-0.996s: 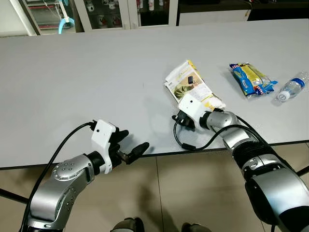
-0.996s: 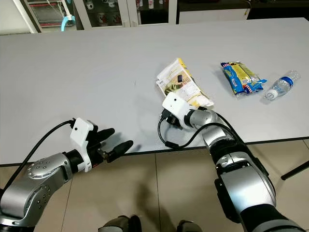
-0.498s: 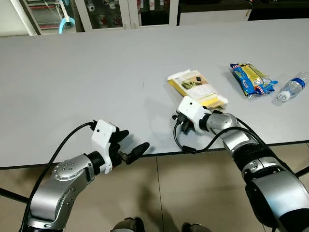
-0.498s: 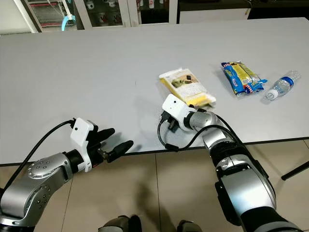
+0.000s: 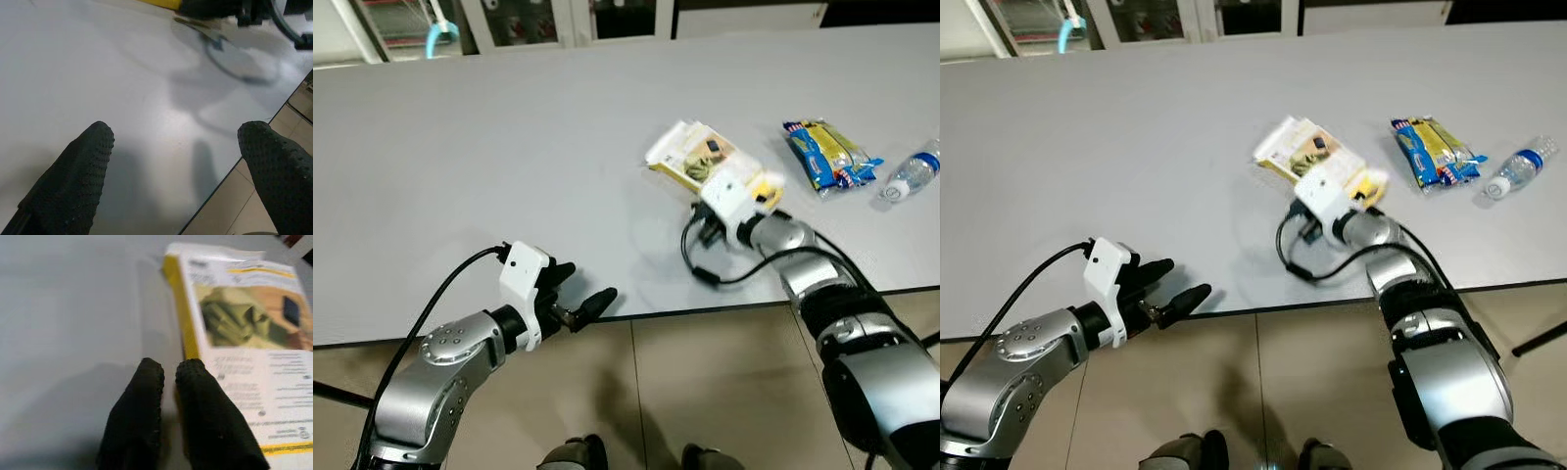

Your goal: Picking trash to rubbish bin

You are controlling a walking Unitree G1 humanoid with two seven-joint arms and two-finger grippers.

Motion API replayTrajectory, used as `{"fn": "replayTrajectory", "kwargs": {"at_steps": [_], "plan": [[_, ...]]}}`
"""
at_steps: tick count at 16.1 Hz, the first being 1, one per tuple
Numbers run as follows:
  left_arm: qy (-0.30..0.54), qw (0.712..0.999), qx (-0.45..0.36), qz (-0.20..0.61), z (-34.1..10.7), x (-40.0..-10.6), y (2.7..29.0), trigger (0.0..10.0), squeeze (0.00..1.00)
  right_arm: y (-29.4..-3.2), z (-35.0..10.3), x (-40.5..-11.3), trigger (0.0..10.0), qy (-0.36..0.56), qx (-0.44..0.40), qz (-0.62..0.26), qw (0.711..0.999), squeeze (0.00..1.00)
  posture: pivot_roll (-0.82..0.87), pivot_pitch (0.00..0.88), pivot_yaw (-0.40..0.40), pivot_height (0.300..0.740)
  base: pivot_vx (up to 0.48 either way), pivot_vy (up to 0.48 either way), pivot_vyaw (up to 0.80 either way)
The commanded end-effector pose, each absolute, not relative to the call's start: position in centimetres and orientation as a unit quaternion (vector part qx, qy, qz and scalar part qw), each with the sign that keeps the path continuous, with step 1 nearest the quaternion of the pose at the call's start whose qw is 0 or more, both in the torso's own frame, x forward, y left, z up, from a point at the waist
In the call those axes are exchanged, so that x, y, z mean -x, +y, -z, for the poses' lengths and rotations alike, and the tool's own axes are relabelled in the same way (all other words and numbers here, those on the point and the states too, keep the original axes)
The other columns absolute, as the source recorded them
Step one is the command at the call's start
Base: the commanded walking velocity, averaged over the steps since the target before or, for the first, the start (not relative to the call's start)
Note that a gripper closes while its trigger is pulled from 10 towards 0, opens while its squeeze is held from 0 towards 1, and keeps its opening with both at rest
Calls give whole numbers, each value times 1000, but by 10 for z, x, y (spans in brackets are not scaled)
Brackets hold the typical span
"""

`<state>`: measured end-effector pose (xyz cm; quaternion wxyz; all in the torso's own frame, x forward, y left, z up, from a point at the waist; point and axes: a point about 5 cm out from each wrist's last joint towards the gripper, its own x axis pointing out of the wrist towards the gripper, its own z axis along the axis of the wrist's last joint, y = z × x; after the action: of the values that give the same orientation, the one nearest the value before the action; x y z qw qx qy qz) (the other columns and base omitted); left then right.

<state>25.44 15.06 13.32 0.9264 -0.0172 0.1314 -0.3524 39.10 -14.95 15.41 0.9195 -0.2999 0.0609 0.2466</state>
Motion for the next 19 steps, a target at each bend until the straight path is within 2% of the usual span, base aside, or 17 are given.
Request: {"fn": "replayTrajectory", "kwargs": {"at_steps": [1,11,16,19], "plan": [[133,924,11,358,-134,-253,151,10000,0,-145,-168,-395,10000,36,295,-240,924,1000,1,139,71,740,0,0,0],[135,923,10,361,-134,-253,150,10000,0,-142,-182,-397,10000,10,284,-242,928,1000,1,139,70,740,0,0,0],[137,922,9,362,-133,-252,150,10000,0,-130,-181,-397,10000,13,324,-286,901,1000,6,139,71,740,0,0,0],[139,922,9,362,-132,-251,149,10000,0,-128,-183,-399,10000,14,328,-292,898,1000,6,139,71,740,0,0,0]]}}
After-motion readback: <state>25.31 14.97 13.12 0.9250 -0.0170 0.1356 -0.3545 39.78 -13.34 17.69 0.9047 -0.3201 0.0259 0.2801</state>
